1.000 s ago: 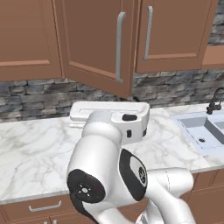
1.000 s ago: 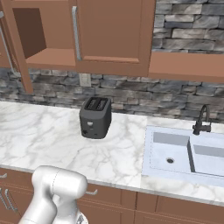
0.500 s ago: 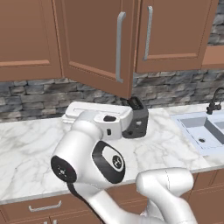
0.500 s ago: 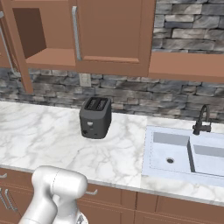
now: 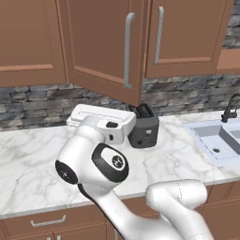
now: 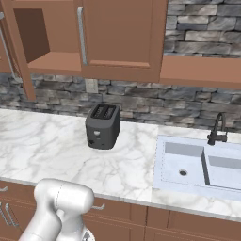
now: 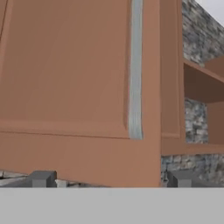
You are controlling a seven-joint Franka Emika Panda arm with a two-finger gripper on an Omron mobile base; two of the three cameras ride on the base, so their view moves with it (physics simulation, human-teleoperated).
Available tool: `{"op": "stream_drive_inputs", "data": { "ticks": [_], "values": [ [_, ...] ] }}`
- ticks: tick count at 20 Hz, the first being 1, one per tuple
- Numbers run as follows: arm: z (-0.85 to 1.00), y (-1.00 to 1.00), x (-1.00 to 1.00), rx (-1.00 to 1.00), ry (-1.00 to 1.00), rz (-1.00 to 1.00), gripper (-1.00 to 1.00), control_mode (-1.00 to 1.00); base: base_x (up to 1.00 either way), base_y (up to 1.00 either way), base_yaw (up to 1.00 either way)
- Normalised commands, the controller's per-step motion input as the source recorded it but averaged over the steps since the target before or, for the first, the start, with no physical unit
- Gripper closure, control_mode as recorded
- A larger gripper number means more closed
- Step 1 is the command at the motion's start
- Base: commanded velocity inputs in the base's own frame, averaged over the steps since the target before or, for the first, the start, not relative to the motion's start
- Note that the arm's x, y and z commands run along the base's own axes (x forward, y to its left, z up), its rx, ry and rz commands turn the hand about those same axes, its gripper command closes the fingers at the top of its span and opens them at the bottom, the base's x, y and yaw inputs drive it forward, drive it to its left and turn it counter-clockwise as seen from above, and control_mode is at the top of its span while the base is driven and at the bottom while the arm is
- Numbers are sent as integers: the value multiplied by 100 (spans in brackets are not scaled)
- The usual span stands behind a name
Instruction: Close all open cabinet doors.
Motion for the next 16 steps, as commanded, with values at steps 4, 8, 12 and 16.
{"op": "stream_drive_inputs", "data": {
  "ticks": [4, 8, 12, 16],
  "values": [
    [0, 0, 15, 0, -4, -3, -100, -100, 0, 0, 0],
    [0, -4, 18, 0, 0, 0, -100, -100, 0, 0, 0],
    [4, -16, 14, 1, 0, 0, -100, -100, 0, 0, 0],
    [14, -24, 24, 3, 0, 0, -100, -100, 0, 0, 0]
  ]
}}
